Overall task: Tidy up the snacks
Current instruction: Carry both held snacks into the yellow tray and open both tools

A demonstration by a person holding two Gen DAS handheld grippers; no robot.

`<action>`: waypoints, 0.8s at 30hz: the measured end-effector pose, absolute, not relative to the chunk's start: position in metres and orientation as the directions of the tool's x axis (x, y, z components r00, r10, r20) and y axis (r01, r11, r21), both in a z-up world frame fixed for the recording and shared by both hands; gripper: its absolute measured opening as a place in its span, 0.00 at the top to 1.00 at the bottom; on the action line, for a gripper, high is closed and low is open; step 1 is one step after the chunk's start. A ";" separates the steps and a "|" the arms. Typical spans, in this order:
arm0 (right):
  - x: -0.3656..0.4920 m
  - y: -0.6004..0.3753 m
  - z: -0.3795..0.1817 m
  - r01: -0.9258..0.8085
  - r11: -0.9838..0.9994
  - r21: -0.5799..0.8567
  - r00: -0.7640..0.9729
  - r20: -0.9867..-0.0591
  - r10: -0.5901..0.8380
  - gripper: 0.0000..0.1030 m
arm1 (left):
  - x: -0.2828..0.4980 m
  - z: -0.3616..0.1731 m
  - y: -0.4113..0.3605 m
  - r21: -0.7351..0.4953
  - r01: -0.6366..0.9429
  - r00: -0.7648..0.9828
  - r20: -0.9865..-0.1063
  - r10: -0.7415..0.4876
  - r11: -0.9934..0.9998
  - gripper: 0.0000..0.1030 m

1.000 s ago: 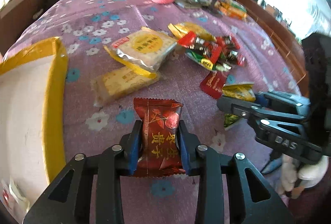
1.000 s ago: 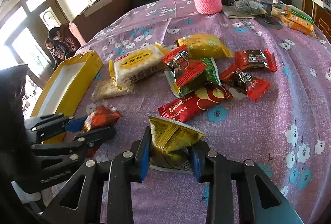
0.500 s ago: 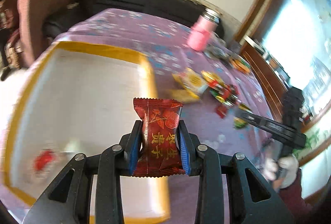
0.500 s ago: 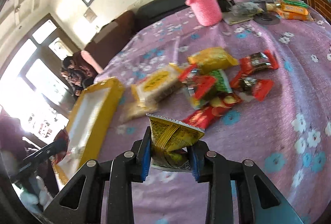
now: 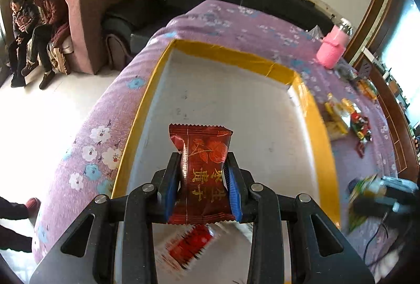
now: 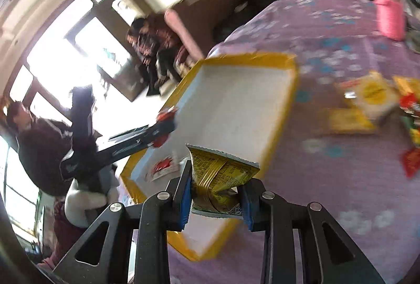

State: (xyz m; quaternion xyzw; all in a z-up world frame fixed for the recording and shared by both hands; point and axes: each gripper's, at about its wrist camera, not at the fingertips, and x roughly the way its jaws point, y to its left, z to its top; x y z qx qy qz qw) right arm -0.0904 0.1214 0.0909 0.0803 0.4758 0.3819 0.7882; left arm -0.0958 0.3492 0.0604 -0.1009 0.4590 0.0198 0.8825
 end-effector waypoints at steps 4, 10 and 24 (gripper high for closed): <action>-0.094 0.169 0.072 -0.553 0.702 0.449 0.206 -0.743 0.637 0.70 | -0.092 0.052 0.356 -0.162 -0.136 0.565 -0.823 -0.057 0.977 0.70; -0.104 0.208 0.046 -0.574 0.725 0.380 0.179 -0.806 0.564 0.69 | -0.097 0.051 0.367 -0.200 -0.146 0.572 -0.816 -0.083 0.969 0.65; -0.108 0.134 0.094 -0.476 0.772 0.421 0.387 -0.688 0.614 0.56 | -0.111 0.043 0.354 -0.020 -0.126 0.580 -0.812 0.057 0.992 0.57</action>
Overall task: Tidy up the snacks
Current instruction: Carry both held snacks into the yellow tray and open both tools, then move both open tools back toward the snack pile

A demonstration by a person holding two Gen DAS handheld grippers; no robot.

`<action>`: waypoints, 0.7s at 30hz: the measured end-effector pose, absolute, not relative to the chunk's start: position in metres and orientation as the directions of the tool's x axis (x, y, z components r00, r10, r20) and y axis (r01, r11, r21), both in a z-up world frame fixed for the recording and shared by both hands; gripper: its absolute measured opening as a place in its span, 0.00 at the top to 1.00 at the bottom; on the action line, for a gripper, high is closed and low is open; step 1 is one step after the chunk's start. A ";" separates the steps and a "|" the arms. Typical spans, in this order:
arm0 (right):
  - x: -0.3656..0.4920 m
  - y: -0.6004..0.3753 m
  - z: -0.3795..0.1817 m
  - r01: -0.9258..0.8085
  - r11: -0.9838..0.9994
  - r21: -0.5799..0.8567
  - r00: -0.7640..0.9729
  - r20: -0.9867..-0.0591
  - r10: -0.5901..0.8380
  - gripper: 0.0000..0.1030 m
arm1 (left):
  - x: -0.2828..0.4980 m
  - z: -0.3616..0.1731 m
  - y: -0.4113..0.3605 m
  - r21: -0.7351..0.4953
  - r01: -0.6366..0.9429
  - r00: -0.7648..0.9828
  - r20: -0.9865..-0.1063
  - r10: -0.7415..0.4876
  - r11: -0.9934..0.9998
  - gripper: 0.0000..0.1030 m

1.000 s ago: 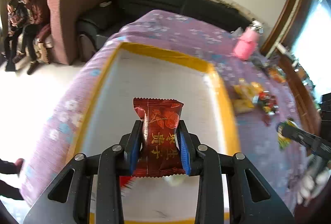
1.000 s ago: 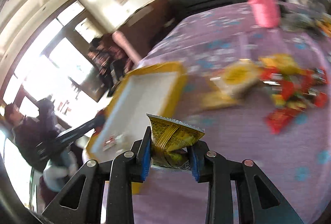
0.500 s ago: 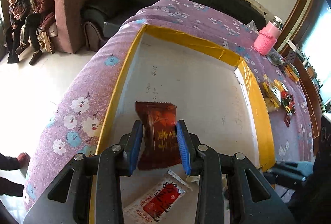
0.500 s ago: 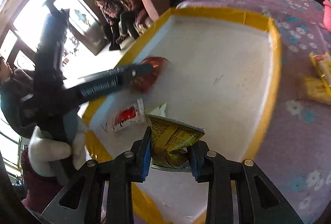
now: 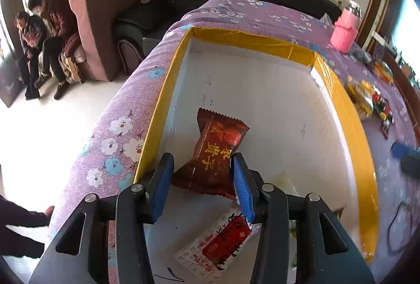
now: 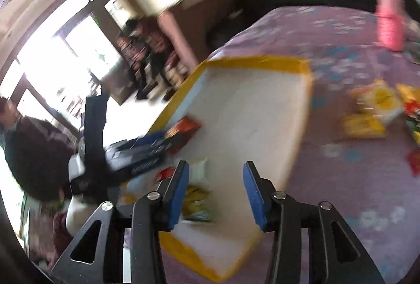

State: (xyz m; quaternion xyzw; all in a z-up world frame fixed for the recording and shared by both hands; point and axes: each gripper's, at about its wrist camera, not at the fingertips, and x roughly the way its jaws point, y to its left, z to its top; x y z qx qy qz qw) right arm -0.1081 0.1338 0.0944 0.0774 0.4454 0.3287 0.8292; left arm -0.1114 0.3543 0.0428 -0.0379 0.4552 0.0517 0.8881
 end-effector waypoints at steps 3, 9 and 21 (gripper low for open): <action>-0.108 0.112 0.089 -0.432 0.817 0.383 0.423 -0.714 0.558 0.56 | -0.115 0.042 0.357 -0.012 -0.112 0.586 -0.808 0.057 0.994 0.57; -0.110 0.119 0.058 -0.427 0.816 0.389 0.349 -0.762 0.546 0.56 | -0.134 0.063 0.361 -0.139 -0.108 0.616 -0.786 -0.043 0.984 0.57; -0.128 0.084 0.058 -0.425 0.821 0.380 0.383 -0.746 0.544 0.57 | -0.199 0.141 0.295 -0.404 0.072 0.760 -0.570 -0.312 0.912 0.29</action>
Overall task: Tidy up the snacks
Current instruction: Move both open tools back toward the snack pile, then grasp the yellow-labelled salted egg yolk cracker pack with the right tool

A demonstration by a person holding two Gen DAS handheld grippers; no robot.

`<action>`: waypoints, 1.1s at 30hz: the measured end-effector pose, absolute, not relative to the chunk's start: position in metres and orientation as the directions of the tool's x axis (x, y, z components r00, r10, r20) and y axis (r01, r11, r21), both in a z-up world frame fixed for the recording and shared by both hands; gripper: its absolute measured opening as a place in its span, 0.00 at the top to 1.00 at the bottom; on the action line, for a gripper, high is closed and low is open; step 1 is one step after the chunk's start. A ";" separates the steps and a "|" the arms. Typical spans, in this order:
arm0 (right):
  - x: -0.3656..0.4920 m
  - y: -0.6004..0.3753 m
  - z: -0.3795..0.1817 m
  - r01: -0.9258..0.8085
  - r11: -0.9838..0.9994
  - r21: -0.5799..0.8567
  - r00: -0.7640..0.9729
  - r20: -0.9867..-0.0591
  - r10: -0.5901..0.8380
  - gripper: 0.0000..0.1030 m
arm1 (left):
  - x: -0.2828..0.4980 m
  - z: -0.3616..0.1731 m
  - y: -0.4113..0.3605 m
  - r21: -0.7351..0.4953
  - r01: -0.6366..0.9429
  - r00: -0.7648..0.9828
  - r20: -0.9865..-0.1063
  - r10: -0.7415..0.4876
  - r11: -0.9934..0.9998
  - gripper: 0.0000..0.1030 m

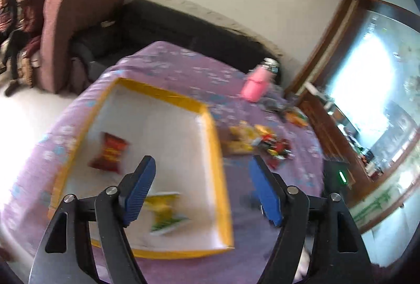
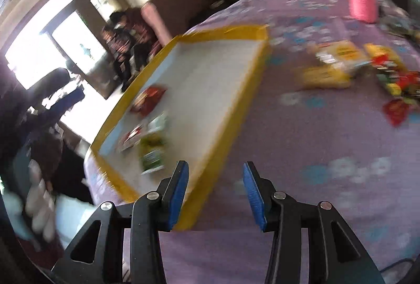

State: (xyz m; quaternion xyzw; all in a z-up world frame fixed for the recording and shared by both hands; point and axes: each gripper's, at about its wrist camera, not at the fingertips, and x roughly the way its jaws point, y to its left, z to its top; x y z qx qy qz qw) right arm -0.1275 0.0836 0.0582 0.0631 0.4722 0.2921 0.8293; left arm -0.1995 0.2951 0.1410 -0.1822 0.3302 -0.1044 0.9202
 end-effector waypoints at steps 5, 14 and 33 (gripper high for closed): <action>-0.075 0.017 0.075 -0.255 0.911 0.324 0.522 -0.747 0.411 0.55 | -0.197 0.129 0.252 -0.442 0.154 0.739 -0.543 -0.400 0.884 0.29; 0.060 0.007 0.071 -0.085 0.962 0.258 0.564 -0.784 0.260 0.55 | -0.186 0.120 0.237 -0.426 0.154 0.703 -0.587 -0.402 0.891 0.29; -0.031 0.019 0.035 -0.350 0.937 0.002 0.383 -0.912 0.145 0.64 | -0.188 0.104 0.240 -0.435 0.142 0.684 -0.607 -0.406 0.889 0.29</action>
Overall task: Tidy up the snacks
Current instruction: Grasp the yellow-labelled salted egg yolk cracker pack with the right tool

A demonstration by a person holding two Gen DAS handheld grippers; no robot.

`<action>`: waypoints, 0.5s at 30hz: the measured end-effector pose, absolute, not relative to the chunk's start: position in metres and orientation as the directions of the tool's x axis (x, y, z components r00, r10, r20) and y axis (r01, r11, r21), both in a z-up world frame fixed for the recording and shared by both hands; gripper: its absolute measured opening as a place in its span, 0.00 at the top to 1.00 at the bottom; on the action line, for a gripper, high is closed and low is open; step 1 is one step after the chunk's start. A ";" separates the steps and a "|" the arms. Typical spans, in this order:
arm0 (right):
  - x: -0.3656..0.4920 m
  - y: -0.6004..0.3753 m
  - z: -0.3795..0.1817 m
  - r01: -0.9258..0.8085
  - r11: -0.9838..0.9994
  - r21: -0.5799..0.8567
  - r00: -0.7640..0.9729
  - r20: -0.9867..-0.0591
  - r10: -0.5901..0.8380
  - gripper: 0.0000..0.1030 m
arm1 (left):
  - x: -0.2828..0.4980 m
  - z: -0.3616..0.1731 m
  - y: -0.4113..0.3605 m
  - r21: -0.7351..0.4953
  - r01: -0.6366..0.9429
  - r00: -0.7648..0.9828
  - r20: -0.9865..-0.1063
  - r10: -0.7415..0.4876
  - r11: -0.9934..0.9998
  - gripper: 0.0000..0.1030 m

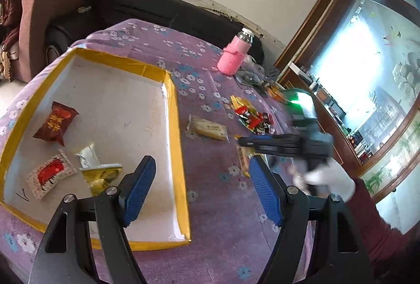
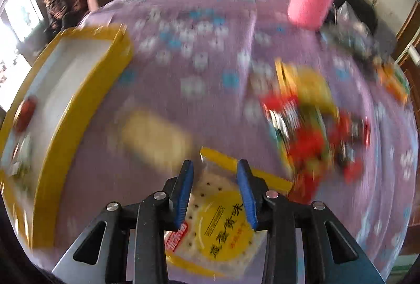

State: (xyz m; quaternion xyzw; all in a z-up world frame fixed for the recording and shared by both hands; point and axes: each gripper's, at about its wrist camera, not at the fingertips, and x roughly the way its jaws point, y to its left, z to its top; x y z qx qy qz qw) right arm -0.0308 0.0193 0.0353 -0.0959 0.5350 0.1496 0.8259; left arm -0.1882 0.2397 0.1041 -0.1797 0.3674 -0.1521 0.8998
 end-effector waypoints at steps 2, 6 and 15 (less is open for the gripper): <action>-0.053 -0.019 0.052 -0.325 0.929 0.175 0.404 -0.863 0.304 0.64 | -0.186 0.101 0.230 -0.444 0.154 0.669 -0.610 -0.424 0.883 0.29; -0.078 -0.074 0.069 -0.222 0.936 0.273 0.512 -0.784 0.350 0.42 | -0.181 0.097 0.204 -0.435 0.188 0.629 -0.636 -0.448 0.881 0.29; -0.078 -0.035 0.026 -0.202 0.948 0.244 0.461 -0.831 0.312 0.28 | -0.093 0.113 0.135 -0.261 0.275 0.547 -0.749 -0.374 0.925 0.29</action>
